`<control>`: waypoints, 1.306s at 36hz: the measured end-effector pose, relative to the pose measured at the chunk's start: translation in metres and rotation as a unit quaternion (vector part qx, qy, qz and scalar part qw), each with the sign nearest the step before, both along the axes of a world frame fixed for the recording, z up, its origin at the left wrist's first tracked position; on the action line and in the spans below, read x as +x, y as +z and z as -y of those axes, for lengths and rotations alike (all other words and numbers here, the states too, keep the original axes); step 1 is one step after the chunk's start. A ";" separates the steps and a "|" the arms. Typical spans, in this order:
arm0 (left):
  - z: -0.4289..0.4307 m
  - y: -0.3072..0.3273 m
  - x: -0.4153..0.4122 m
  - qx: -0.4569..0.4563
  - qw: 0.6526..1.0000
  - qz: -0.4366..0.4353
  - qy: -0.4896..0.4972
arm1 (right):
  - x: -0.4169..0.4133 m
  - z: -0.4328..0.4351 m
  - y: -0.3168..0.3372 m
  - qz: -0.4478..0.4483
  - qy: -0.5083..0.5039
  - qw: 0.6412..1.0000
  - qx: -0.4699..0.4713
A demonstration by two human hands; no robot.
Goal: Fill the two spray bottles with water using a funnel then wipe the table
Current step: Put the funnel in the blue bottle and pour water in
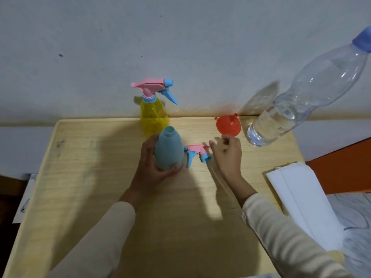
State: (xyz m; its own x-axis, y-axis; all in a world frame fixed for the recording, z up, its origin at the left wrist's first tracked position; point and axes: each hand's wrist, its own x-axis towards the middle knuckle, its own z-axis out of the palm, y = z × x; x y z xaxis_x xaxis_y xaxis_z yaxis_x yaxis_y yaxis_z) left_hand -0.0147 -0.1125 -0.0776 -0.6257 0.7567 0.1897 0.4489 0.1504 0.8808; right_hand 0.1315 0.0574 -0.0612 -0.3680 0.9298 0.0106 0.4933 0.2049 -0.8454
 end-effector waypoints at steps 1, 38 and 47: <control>0.000 -0.001 0.001 0.002 1.000 -0.003 0.004 | -0.001 -0.008 0.002 -0.008 -0.017 1.000 0.010; -0.008 0.018 0.028 -0.015 0.991 0.025 0.127 | -0.007 0.014 0.052 -0.089 0.069 0.992 -0.062; -0.009 0.022 0.025 -0.030 0.995 0.026 0.095 | -0.005 0.041 0.071 -0.153 0.125 0.977 -0.078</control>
State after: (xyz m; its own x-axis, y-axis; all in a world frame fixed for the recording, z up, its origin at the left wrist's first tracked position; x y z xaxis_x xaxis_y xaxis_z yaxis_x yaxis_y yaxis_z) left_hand 0.0102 -0.1037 -0.0558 -0.7658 0.6333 0.1120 0.3624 0.2810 0.8886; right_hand 0.1267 0.0160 0.0093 -0.5853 0.8105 0.0210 0.1635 0.1434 -0.9761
